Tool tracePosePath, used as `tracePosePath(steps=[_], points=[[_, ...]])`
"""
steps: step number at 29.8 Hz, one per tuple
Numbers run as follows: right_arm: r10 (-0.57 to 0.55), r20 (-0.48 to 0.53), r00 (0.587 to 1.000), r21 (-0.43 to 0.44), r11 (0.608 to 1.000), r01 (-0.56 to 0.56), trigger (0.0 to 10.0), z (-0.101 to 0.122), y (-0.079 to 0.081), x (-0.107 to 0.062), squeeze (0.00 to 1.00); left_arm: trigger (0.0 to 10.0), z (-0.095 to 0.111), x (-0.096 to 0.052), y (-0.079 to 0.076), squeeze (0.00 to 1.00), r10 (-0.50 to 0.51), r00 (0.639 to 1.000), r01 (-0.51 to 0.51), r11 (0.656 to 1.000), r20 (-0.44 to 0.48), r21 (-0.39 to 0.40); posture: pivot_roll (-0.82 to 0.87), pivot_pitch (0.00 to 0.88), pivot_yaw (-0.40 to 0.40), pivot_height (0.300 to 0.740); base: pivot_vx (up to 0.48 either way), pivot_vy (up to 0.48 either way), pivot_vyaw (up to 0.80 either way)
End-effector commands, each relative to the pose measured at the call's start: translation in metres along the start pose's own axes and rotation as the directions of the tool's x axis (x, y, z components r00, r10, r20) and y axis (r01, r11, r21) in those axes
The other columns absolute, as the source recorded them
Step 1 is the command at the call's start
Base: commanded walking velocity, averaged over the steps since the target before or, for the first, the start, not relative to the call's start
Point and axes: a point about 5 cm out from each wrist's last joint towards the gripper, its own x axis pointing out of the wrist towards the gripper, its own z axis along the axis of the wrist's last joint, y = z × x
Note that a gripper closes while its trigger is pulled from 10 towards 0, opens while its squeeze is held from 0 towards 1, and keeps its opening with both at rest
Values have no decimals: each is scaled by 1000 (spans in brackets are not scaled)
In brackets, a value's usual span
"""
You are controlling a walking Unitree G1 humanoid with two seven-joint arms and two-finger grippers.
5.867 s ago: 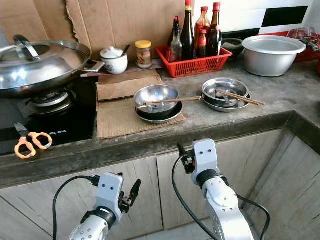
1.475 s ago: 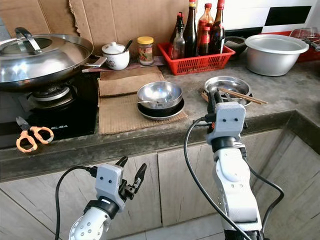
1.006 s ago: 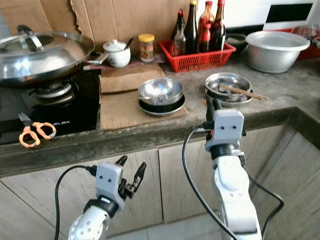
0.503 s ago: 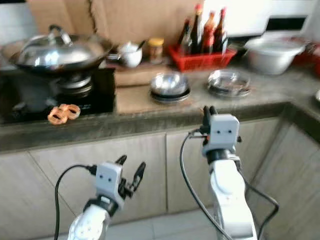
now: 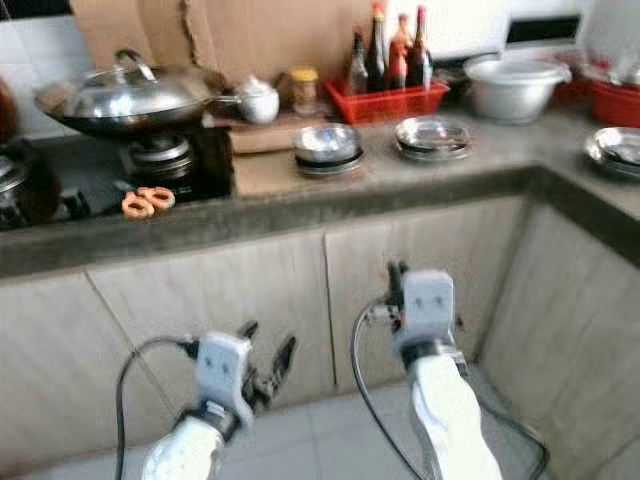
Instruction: Kitchen organization
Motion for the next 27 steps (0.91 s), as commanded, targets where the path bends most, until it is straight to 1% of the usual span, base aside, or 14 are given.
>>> tracePosePath(steps=[1, 9, 14, 21, 22, 24, 27], points=[[12, 12, 1000, 14, 1000, -12, 10000, 4, 6, 1, 0, 10000, 1, 1, 3, 0, 0, 1000, 0, 1000, 1, 27, 22, 0, -2, 740, -315, 0, -800], [18, -13, 1000, 14, 1000, -18, 10000, -1, 8, -5, 0, 10000, 1, 1, 3, 0, -2, 1000, 2, 1000, -3, 25, 23, 0, -4, 740, -295, 0, -800], [16, -18, 1000, 13, 1000, -16, 10000, -2, 9, -5, 0, 10000, 1, 1, 4, 0, -2, 1000, 2, 1000, -7, 26, 23, 0, -5, 740, -280, 0, -800], [10, -16, 1000, 6, 1000, -10, 10000, 0, 9, -4, 0, 10000, 1, 2, 6, 0, 15, 1000, -15, 1000, -14, 5, 20, 0, -5, 740, 0, 0, -800], [10, -15, 1000, 5, 1000, -10, 10000, 0, 9, -5, 0, 10000, 0, 3, 8, 0, 32, 999, -32, 999, -29, 2, 20, 0, -4, 740, 0, 0, -800], [8, -12, 1000, 4, 1000, -8, 10000, 1, 9, -4, 0, 10000, -1, 3, 8, 0, 34, 999, -34, 999, -32, -2, 19, 0, -2, 740, 0, 0, -800], [6, -7, 1000, 3, 1000, -6, 10000, 2, 9, -4, 0, 10000, -1, 3, 7, 0, 23, 999, -23, 1000, -31, 0, 17, 0, -1, 740, 288, 0, -800]])
